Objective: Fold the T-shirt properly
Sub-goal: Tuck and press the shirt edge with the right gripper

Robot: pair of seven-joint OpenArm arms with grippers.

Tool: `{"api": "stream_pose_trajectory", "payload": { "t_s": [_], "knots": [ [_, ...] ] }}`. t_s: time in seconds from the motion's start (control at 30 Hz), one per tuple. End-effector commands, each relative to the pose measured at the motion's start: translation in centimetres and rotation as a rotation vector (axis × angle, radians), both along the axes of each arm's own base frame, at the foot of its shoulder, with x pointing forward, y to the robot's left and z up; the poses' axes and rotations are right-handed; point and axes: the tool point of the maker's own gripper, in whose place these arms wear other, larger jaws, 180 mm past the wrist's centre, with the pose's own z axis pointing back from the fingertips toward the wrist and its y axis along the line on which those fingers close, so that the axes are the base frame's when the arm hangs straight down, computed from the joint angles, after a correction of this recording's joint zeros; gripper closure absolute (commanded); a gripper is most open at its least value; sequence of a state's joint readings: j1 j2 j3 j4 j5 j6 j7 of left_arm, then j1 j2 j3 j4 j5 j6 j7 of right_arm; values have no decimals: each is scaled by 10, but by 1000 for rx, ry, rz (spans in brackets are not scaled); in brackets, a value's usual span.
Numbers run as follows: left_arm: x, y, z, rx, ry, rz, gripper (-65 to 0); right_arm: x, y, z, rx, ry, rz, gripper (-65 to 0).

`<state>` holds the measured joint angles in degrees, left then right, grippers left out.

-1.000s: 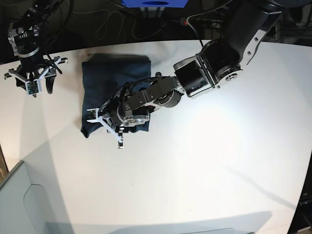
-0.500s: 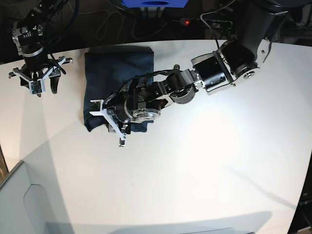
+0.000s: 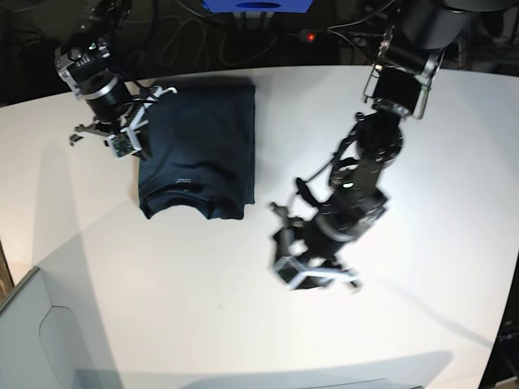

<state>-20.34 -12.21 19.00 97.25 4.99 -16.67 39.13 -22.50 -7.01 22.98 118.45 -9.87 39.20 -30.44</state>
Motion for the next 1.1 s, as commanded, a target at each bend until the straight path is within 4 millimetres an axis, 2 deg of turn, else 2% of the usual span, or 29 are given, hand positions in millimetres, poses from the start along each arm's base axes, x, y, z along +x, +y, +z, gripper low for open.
{"api": "stream_pose_trajectory", "payload": {
  "t_s": [0.0,0.1,0.2,0.33,0.47,0.53,0.63,0.73,0.8,0.87,0.97,1.07],
  "knots": [
    [3,16,18,-42,-44,51,-252,-1,9,6,19,-22,32,0],
    [-7,90,21,-93,-44,270,-252,-6,21,-9,51,21,58,-2],
    [-28,155,8,-113,-23,455,-252,-13,24,-34,88,91,57,-2],
    [-50,194,-10,-104,21,563,-252,-19,30,-53,143,121,55,-2],
    [-64,206,-22,-93,52,598,-252,-28,30,-75,167,183,47,-2],
    [-69,207,-28,-88,68,600,-252,-27,29,-75,175,170,45,-2],
    [-75,208,-35,-83,89,606,-252,-23,17,-54,139,107,33,-2],
    [-83,210,-42,-74,112,612,-252,-9,17,-15,93,-1,54,-2],
    [-89,218,-43,-70,115,637,-252,2,32,4,98,-62,96,-2],
    [-96,225,-46,-76,125,665,-252,12,52,10,113,-85,154,-2],
    [-108,245,-49,-75,131,730,-252,17,79,2,133,-47,224,-2],
    [-121,259,-53,-65,146,773,-252,10,97,-14,168,4,266,-2]
  ]
}}
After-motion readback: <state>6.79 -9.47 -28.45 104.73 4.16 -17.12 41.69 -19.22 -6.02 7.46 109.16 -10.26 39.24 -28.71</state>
